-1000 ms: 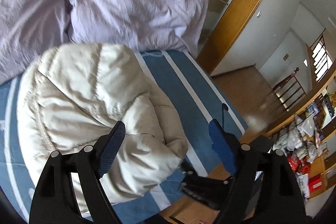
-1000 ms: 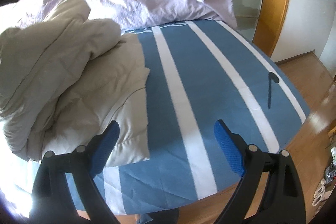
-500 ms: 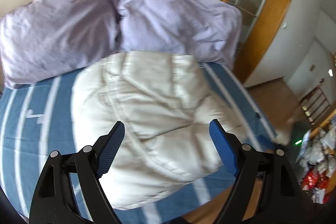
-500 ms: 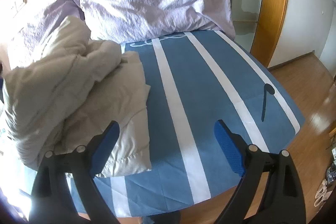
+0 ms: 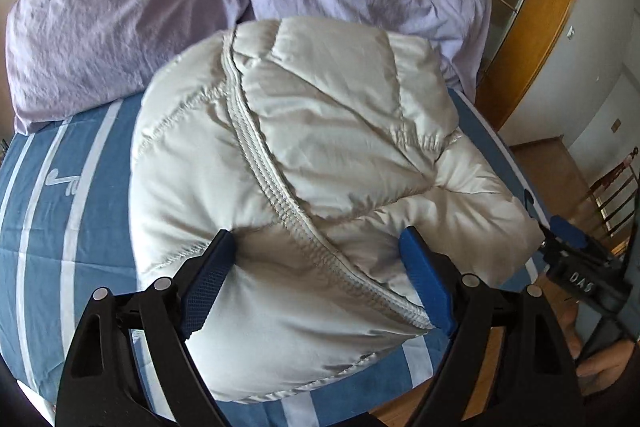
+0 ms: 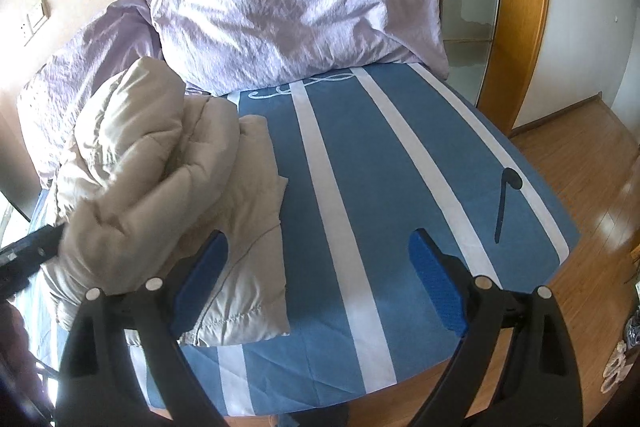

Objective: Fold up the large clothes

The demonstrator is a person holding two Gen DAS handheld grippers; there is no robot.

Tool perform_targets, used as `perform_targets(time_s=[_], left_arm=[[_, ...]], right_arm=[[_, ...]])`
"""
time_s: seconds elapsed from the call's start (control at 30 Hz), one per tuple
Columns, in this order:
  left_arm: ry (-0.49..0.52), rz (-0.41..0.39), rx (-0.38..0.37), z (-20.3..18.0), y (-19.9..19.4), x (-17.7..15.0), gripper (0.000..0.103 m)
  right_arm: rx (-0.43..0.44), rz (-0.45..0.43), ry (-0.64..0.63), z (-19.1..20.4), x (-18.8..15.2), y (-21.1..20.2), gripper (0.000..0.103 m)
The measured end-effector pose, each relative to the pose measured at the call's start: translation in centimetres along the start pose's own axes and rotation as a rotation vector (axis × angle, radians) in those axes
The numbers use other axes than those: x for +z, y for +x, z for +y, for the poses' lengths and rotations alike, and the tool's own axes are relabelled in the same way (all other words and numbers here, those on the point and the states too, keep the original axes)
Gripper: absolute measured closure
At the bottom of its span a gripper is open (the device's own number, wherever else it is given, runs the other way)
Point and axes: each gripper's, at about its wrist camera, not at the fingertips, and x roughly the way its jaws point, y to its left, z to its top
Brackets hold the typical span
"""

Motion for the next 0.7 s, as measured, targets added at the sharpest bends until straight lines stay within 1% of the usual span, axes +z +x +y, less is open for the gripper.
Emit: perform_targets(time_s=[0.23, 0.5, 0.57, 0.6, 0.67, 0.7], left_arm=[[0.040, 0.006, 0.010, -1.3, 1.7, -0.9, 0.018], [0.088, -0.011, 0.005, -1.8, 3.2, -1.4, 0.016], [0.101, -0.017, 0.001, -1.6, 3.4, -1.5, 0.015], [0.108, -0.018, 0.002, -1.6, 3.5, -1.7, 0.015], [0.118, -0.020, 0.007, -1.7, 3.6, -1.9, 0.015], [0.124, -0.021, 0.010, -1.8, 3.7, -1.9, 0.015]], right_arm=[[-0.008, 0.016, 0.009, -1.0, 0.7, 1.0, 0.011], [0.015, 0.013, 0.003, -1.2, 2.0, 1.9, 0.012], [0.037, 0.008, 0.001, -1.0, 2.5, 1.9, 0.020], [0.052, 0.004, -0.001, -0.8, 2.8, 1.8, 0.022], [0.098, -0.015, -0.012, -0.2, 3.5, 1.5, 0.030], [0.114, -0.023, -0.018, 0.2, 3.8, 1.3, 0.033]])
